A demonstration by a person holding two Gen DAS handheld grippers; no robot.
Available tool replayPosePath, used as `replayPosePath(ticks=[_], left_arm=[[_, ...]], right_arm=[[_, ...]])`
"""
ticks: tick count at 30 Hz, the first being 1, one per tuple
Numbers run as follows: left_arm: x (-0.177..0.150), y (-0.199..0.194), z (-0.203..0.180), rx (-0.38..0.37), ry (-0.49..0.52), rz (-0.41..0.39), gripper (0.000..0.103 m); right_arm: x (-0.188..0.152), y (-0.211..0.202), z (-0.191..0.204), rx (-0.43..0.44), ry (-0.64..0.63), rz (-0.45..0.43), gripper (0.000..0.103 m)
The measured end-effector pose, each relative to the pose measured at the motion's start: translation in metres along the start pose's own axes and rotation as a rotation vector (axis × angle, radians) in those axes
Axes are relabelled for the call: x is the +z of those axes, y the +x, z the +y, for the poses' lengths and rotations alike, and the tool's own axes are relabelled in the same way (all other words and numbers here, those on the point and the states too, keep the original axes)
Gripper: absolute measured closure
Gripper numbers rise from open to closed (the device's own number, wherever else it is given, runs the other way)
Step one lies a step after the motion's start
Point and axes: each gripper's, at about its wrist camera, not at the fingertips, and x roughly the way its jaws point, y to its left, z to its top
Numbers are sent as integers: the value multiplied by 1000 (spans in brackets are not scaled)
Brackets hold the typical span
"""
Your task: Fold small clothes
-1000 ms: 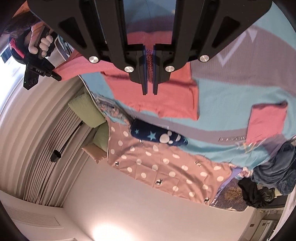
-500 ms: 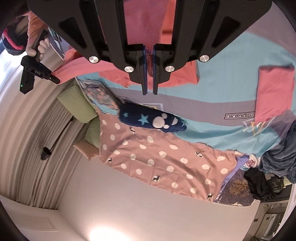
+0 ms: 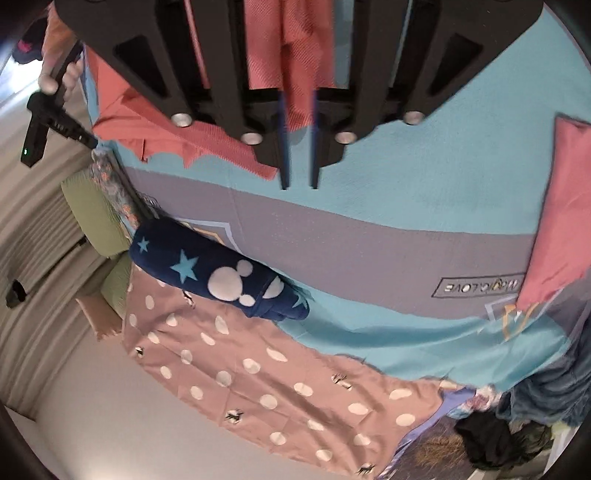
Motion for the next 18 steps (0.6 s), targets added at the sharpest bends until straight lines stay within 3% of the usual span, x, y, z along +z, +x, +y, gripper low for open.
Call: replayPosePath(ticks=[2,5,8,11,14,15,16,17,18], left_arm=[[-8,-8,-3,-22,59,14,80],[-22,-13,-11,-41,167,59,59],[-32,1,-19,-15,251,117,58],[-25,25,-19,-28,236,158,58],[-14,48,-18,-73,211,185,58],[-11,56,-19,-84,215,195,71],[-9,60,-22,-113,218,203,91],[-7,62,-25,-146,220,205,102],[-6,60,-30,-149,236,185,101]], right_arm=[[-3,-10,-1,-8,-58,-11,71],[-16,-24,5,-39,-228,-8,58],[-34,-21,16,-86,-414,51,50],[-49,-5,31,-101,-564,113,47],[-44,7,41,-92,-605,112,42],[-37,13,43,-92,-606,100,42],[-31,18,43,-95,-598,88,42],[-24,23,42,-98,-580,75,44],[-13,28,39,-99,-540,51,59]])
